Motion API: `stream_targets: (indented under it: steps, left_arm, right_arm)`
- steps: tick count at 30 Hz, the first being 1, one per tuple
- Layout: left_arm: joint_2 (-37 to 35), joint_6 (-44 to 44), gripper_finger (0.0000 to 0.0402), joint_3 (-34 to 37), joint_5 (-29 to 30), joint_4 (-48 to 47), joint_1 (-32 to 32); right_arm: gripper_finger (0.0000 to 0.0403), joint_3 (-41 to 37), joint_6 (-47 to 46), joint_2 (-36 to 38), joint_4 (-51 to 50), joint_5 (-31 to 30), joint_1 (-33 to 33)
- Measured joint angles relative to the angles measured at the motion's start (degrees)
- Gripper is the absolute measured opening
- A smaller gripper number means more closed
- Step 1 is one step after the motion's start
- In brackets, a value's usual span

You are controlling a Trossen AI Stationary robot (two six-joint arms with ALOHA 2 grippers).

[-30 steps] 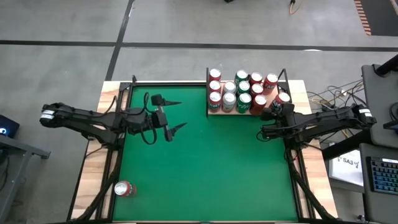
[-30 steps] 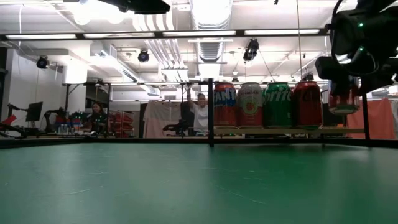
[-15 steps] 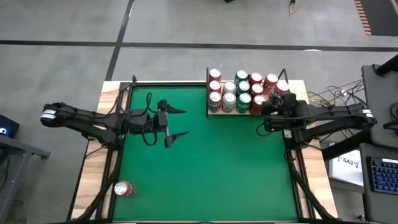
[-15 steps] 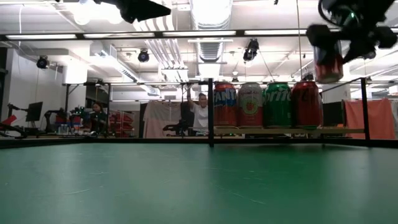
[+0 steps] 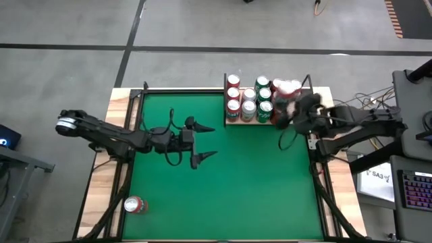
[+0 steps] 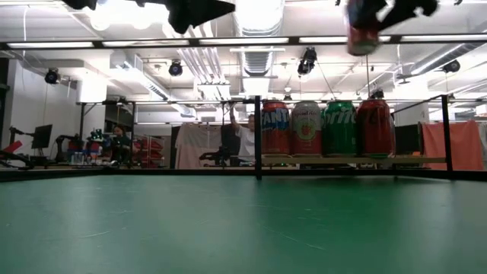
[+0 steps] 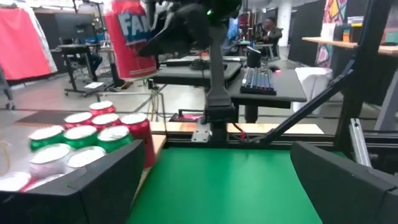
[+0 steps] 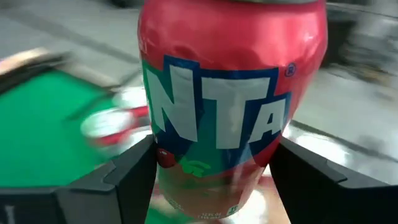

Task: Place canned beverage on shelf
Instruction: Put the red soda can on the shelf aligned with the other red soda can

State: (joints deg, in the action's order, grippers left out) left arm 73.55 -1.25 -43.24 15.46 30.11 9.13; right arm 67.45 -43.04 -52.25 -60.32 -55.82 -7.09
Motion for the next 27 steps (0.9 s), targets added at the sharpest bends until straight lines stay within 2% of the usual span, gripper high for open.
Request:
stream_targets:
  steps: [4, 8, 15, 19, 24, 27]
  left_arm:
    - [4.6, 0.8, 0.0386, 0.0, 0.0, 6.5, 1.7]
    - [8.7, 1.0, 0.0386, -0.3, 0.0, 11.4, 2.6]
    - [15.4, -0.8, 0.0386, -4.1, 0.5, 14.7, 2.6]
    - [18.4, -2.7, 0.0386, -7.1, 1.0, 15.3, 2.5]
    - [21.2, -6.4, 0.0386, -9.6, 4.8, 15.0, 1.9]
    - [22.3, -6.7, 0.0386, -11.1, 4.9, 15.3, 0.7]
  right_arm:
    - [0.0261, -5.8, 14.2, -0.1, 19.0, 7.2, -7.1]
    - [0.0261, -12.9, 22.3, -0.1, 35.0, 12.1, -12.3]
    - [0.0261, -24.7, 35.3, -0.8, 62.8, 19.8, -14.5]
    - [0.0261, -28.1, 37.0, -0.8, 68.8, 20.2, -14.4]
    - [0.0261, -29.1, 37.8, -1.0, 68.8, 19.7, -14.4]
    - [0.0261, -29.1, 38.2, -1.1, 69.1, 19.6, -14.4]
